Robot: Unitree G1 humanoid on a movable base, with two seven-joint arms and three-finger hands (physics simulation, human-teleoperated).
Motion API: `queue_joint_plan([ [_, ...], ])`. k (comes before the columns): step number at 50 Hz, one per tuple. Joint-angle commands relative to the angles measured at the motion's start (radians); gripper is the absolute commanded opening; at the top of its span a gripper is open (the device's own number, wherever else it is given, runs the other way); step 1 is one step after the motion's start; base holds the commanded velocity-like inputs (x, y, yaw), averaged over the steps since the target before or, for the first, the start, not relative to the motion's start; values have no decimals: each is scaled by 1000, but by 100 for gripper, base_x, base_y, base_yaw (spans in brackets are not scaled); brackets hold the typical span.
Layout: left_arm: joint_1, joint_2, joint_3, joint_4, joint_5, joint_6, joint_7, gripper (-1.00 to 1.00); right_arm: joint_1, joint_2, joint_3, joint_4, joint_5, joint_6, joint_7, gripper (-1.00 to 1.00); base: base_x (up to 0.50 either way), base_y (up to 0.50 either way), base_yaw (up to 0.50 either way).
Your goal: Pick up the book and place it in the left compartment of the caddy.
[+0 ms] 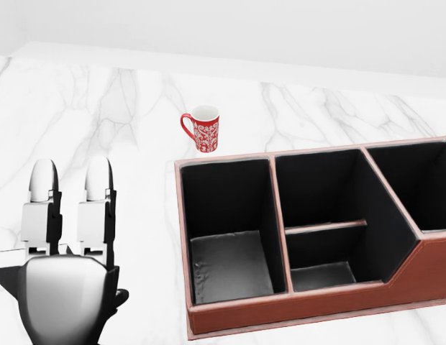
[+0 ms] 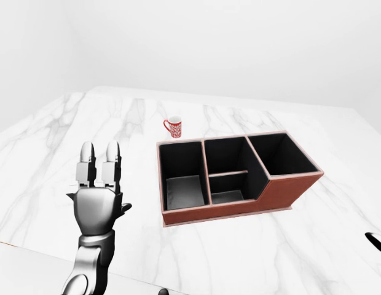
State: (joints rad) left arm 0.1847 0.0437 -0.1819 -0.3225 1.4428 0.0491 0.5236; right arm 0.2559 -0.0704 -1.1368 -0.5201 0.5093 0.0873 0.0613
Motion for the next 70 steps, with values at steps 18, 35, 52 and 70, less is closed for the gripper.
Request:
queue_joint_plan([
  [18,22,8,-33,-33,36,23,0,100,-7,-12,-5,3,3,0,-19,100,0,0,0],
  [35,22,-16,-7,-79,90,38,0,100,-6,-14,-6,2,3,0,-26,100,0,0,0],
  [52,-23,4,30,-61,125,38,0,100,-8,-19,-6,3,10,0,-36,100,0,0,0],
  [70,-135,50,185,126,2,38,0,100,-8,-18,-6,-1,4,0,-33,100,0,0,0],
])
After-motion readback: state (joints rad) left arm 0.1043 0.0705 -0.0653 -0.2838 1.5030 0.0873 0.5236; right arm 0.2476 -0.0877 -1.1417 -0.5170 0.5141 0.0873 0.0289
